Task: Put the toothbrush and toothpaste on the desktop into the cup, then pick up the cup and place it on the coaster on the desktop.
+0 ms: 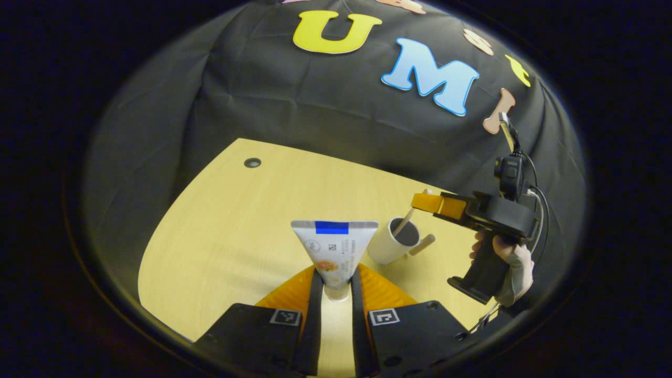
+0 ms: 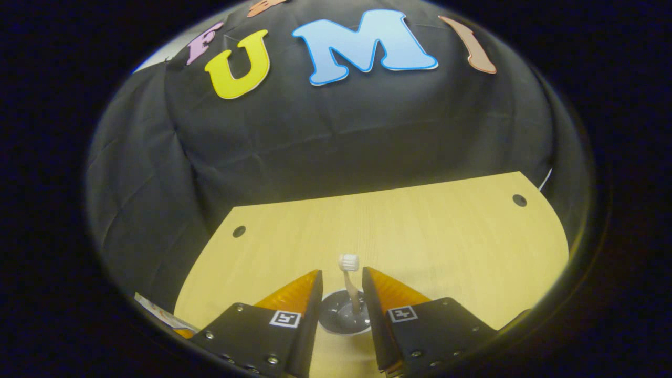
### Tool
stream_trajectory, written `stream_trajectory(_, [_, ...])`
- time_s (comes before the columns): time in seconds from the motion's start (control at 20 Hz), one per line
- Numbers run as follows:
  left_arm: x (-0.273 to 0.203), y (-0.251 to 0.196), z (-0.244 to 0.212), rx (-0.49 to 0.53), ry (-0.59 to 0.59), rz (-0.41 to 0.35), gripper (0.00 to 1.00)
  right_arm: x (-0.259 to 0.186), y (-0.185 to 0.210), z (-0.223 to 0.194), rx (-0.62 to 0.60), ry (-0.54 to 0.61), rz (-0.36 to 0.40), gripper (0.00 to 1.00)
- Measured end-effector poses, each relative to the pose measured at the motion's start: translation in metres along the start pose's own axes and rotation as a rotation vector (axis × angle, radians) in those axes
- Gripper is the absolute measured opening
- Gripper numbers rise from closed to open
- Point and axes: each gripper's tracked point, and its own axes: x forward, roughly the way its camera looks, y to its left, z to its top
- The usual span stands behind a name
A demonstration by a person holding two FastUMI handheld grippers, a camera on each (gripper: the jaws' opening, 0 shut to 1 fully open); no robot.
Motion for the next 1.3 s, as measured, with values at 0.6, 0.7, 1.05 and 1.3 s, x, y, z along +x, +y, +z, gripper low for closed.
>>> stream_trajectory(0.6, [0.088, -0.005, 0.086, 0.080, -0.075, -0.124, 0.34, -0.083, -0.081, -0.017, 0.111, -0.035, -0.109, 0.46])
stream_trajectory(0.7, [0.098, -0.006, 0.106, 0.097, -0.080, -0.144, 0.33, -0.094, -0.093, -0.028, 0.133, -0.028, -0.130, 0.46])
stream_trajectory(1.05, [0.136, -0.043, 0.159, 0.153, -0.072, -0.215, 0.33, -0.122, -0.121, -0.065, 0.195, 0.018, -0.175, 0.46])
stream_trajectory(1.3, [0.166, -0.063, 0.152, 0.195, -0.052, -0.225, 0.34, -0.134, -0.144, -0.068, 0.228, 0.017, -0.209, 0.46])
